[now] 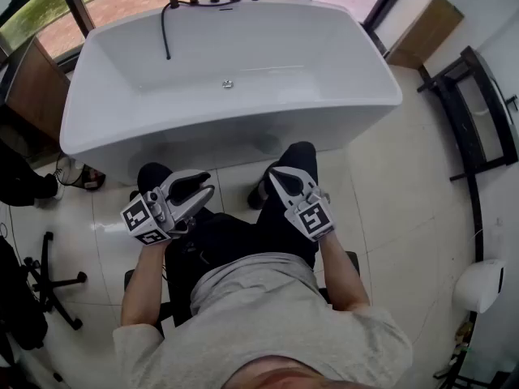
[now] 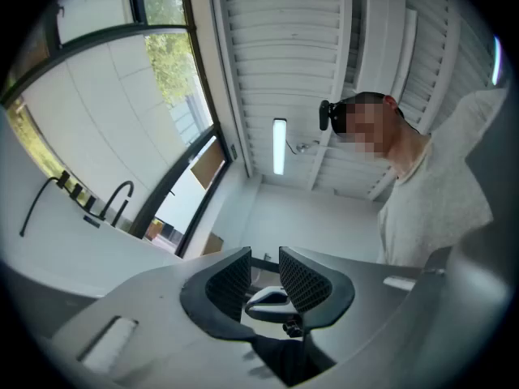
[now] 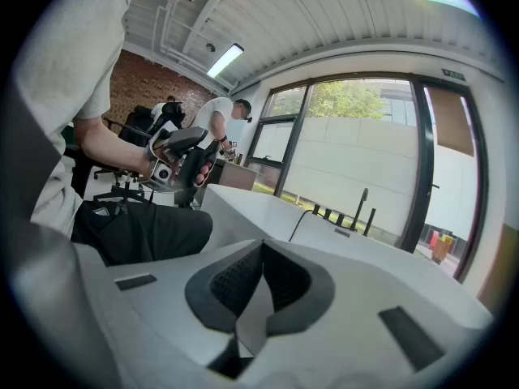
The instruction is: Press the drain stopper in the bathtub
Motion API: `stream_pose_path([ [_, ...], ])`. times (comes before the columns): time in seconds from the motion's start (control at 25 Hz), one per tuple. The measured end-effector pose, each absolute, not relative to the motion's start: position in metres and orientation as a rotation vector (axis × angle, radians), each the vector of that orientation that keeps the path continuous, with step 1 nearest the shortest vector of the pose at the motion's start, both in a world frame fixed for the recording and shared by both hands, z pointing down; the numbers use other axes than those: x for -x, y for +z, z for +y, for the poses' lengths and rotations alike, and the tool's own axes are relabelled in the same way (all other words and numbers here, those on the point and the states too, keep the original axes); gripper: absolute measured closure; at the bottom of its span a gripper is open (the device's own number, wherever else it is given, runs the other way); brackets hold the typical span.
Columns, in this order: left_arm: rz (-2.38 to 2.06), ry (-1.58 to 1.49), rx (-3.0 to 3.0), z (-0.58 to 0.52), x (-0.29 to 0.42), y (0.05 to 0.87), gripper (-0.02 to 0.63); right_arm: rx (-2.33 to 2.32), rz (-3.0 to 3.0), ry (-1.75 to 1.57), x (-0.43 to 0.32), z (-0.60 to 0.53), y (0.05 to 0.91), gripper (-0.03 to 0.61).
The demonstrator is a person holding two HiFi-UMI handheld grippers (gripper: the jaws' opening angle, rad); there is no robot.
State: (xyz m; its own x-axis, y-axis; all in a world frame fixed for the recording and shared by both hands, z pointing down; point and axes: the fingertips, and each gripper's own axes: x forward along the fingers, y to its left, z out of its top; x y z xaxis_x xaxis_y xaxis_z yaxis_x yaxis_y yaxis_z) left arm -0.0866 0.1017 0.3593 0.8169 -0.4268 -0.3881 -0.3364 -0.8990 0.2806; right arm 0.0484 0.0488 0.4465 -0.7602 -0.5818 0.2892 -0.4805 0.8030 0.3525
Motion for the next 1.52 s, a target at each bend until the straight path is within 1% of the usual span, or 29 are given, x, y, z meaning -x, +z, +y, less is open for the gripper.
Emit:
stream_pose_path([
  [0.12, -0.651, -0.722, -2.748, 0.087, 0.068, 0.353, 0.514, -0.760, -2.602, -0.373, -0.077, 0.028, 0.457, 0.578],
  [0.28, -0.775, -0.657, -2.768, 0.076, 0.035, 0.359, 0.514, -0.678, -2.626, -0.377, -0.108, -0.001, 0.460, 0.578],
  [0.72, -1.104, -0.694, -2.696, 0.069, -0.012, 0.358, 0.514, -0.420, -2.697, -0.417, -0.151, -0.028, 0.458, 0.578],
  [0.88, -1.177, -0.625, -2.699, 0.060, -0.026, 0.361, 0.514, -0.399, -2.800, -0.259, -0.170, -0.030, 0.450, 0.578],
  [1.0, -1.292, -0.474, -2.761, 0.034, -0.017, 0.351, 0.514, -0.364, -2.835, -0.197, -0.176, -0.051, 0.433, 0.578],
  [1.12, -1.437, -0.219, -2.882, -0.009, 0.011, 0.340, 0.514, -0.377, -2.785, -0.281, -0.171, -0.100, 0.408, 0.578],
  [1.2, -1.493, -0.112, -2.926, -0.048, 0.038, 0.335, 0.518, -0.371, -2.726, -0.342, -0.162, -0.143, 0.396, 0.578],
  [1.36, -1.510, 0.012, -2.983, -0.139, 0.083, 0.334, 0.518, -0.289, -2.537, -0.460, -0.130, -0.240, 0.391, 0.578],
  [1.52, -1.457, 0.051, -3.047, -0.234, 0.103, 0.350, 0.520, -0.257, -2.393, -0.406, -0.090, -0.331, 0.431, 0.578],
])
